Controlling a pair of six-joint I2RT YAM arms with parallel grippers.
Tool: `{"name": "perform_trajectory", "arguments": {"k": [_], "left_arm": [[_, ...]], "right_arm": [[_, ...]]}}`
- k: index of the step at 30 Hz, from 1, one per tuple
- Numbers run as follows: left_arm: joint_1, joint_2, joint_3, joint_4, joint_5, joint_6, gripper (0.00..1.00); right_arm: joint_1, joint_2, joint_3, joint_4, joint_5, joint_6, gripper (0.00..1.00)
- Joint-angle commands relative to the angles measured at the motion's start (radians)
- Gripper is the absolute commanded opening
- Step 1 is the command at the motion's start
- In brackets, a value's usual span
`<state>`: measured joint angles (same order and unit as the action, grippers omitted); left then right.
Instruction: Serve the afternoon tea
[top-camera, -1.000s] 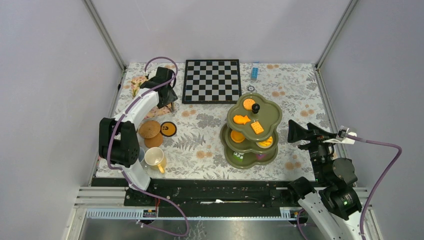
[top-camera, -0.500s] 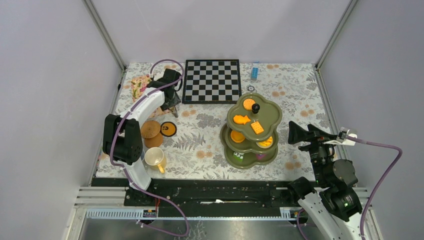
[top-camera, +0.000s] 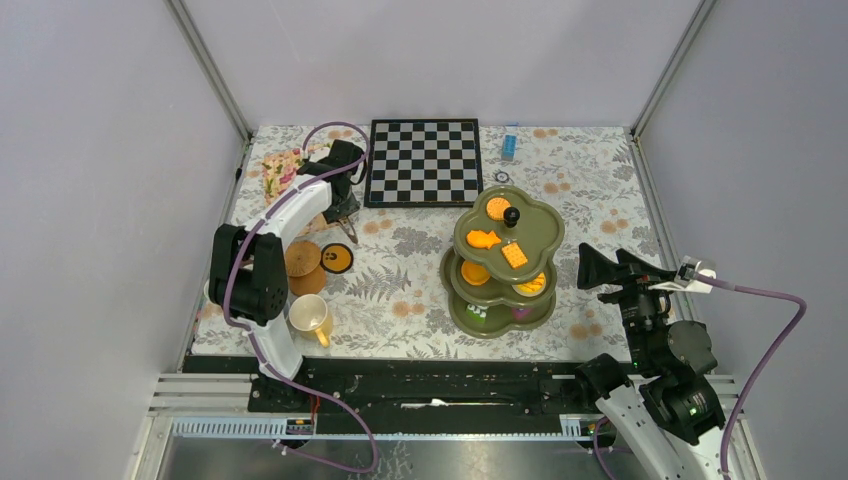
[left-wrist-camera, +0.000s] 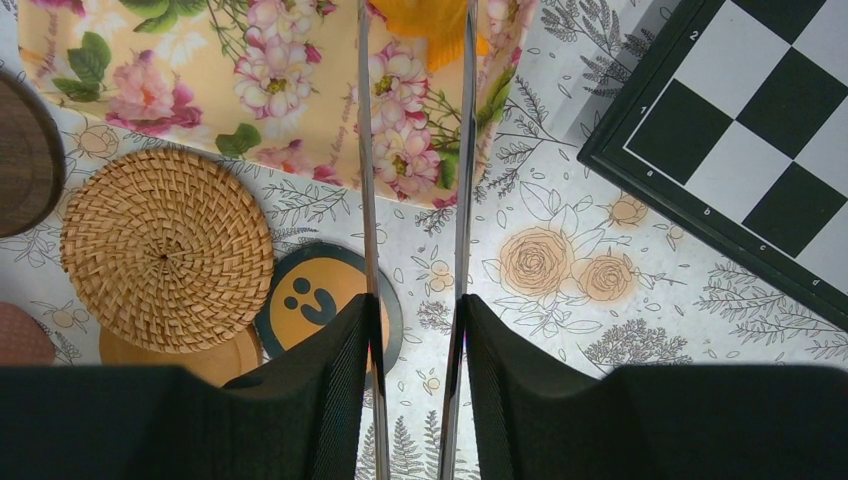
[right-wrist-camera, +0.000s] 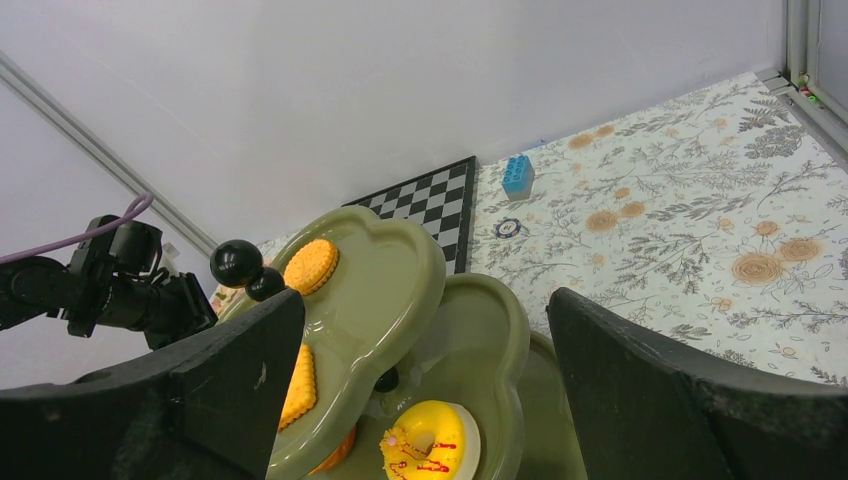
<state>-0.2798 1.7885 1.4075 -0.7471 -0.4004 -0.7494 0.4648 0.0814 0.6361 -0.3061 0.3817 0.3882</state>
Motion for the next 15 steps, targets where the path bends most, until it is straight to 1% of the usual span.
{"name": "perform_trajectory", "arguments": {"k": [1,8,15], "left_arm": [[-0.002,-0.021,0.044,0.008,-0.043,0.012,0.34],[-0.002,-0.08,0.055,0.008,-0.074,0.035,0.28],[-0.002,-0.141,0.059,0.006,-0.102,0.073,0.26]], "right_arm": [[0.005,-0.012,0.002,0.017,0.018,-0.013,0.98],[0.005,-0.012,0.002,0.017,0.02,-0.014,0.98],[0.005,-0.009,0.002,0.018,0.02,-0.013,0.98]]}}
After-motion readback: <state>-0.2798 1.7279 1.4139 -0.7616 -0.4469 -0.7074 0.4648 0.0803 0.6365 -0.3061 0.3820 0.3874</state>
